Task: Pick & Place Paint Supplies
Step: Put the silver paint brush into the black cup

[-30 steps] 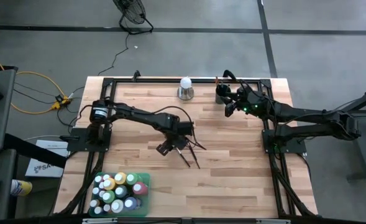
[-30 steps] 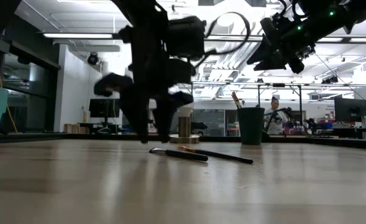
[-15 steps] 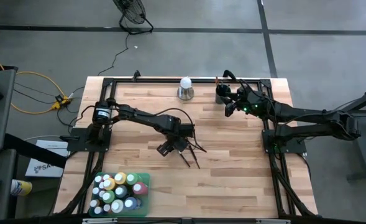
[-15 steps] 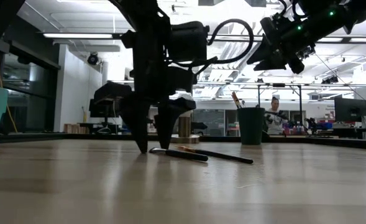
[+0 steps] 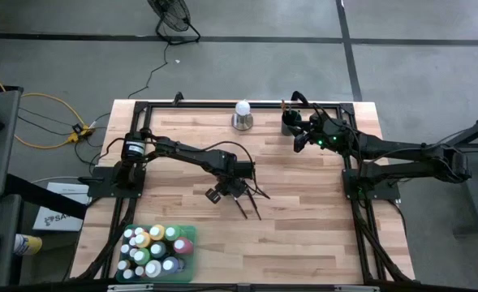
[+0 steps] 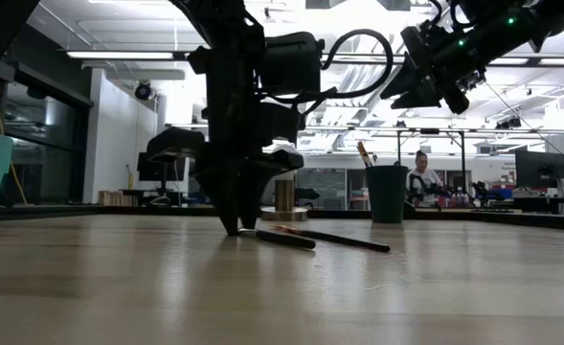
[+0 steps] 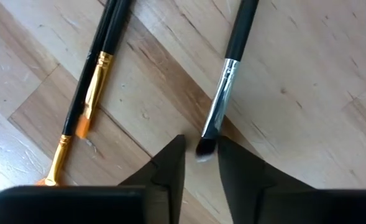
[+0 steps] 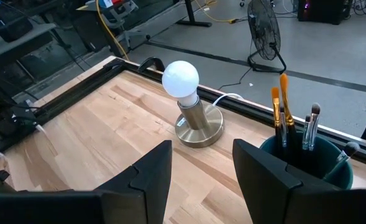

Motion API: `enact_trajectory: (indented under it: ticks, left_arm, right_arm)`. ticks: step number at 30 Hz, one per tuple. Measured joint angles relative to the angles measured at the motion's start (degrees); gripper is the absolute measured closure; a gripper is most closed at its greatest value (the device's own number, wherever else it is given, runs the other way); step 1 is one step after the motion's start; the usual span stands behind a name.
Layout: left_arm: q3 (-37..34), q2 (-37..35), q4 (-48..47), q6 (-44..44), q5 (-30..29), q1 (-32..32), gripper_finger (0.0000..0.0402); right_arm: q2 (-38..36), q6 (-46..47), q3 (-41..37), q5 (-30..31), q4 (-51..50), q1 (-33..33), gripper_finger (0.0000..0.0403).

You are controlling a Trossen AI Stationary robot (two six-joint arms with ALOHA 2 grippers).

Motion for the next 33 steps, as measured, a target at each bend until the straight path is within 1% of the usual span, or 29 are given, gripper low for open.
enact_trajectory:
  ticks: [13,17,21,23,27,29,33]
  left_arm:
    - [-0.1,0.1,-0.3,-1.5,0.7,-0.1,0.0392]
    - [-0.1,0.1,-0.3,-3.1,2.5,0.0,0.0397]
    - [0.1,0.1,-0.7,-4.3,2.0,0.0,0.0399]
    - [1.5,0.3,-2.4,-4.9,0.6,-0.1,0.04]
    - [5.4,0.7,-9.1,-4.0,-3.3,-0.2,0.0401]
    - [8.1,0.7,-9.7,-2.3,-4.5,-0.2,0.0401]
    - [13.4,0.5,-16.2,-0.4,-7.8,-0.1,0.0401]
  right_arm:
    - [0.0,0.0,0.0,-0.2,0.0,0.0,0.0238]
    - [0.0,0.0,0.0,-0.9,0.0,0.0,0.0238]
    - [0.0,0.0,0.0,-2.9,0.0,0.0,0.0238]
    - [0.0,0.0,0.0,-4.1,0.0,0.0,0.0238]
    - [0.0,0.0,0.0,-6.1,0.0,0.0,0.0238]
    - [0.0,0.2,0.0,-6.2,0.0,0.0,0.0238]
    - [0.0,2.8,0.0,-6.2,0.0,0.0,0.0238]
